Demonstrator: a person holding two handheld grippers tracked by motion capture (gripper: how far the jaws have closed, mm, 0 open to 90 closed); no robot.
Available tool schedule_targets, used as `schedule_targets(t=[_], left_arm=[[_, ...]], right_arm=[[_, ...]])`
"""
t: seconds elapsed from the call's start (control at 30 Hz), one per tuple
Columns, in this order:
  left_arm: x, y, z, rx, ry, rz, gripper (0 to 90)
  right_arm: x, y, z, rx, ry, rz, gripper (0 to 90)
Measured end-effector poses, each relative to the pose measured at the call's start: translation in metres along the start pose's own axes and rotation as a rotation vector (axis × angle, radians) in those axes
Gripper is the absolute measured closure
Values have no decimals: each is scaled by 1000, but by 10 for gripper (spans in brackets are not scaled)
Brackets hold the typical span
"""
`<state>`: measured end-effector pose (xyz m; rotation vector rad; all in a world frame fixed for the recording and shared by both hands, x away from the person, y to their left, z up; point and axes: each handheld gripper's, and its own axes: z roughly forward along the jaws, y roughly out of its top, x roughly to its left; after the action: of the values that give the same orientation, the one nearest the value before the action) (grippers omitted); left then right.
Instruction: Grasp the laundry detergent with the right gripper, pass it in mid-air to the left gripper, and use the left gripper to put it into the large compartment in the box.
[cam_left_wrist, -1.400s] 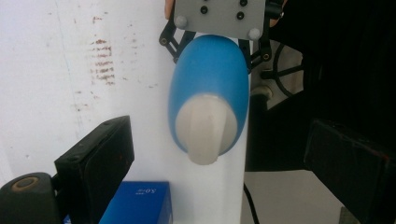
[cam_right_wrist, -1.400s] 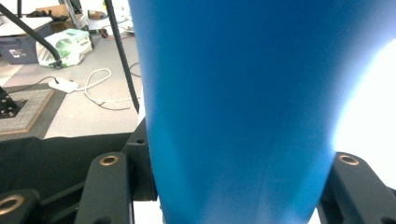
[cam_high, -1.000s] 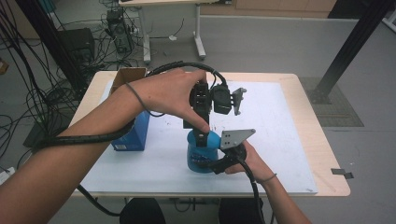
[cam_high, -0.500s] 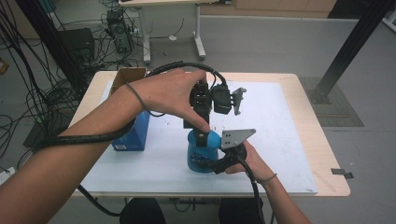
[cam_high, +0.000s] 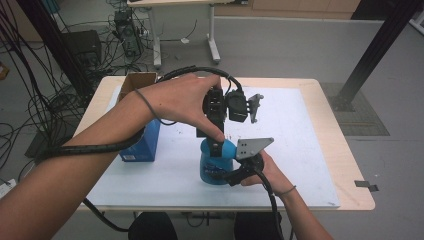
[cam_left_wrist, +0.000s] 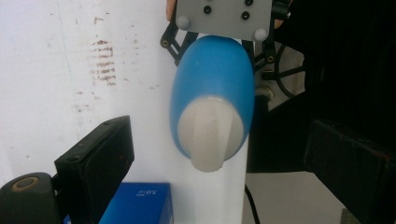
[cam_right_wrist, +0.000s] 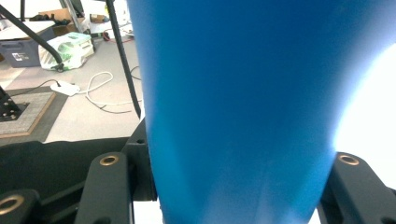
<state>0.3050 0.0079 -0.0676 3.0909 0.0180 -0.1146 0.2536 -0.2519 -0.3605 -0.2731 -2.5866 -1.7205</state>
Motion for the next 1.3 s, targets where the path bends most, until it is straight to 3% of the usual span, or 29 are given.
schedule_targets(t=[1.3], left_arm=[[-1,-4,-1,-1,12,-7,85]], right_arm=[[1,2,2,2,3,0,424]])
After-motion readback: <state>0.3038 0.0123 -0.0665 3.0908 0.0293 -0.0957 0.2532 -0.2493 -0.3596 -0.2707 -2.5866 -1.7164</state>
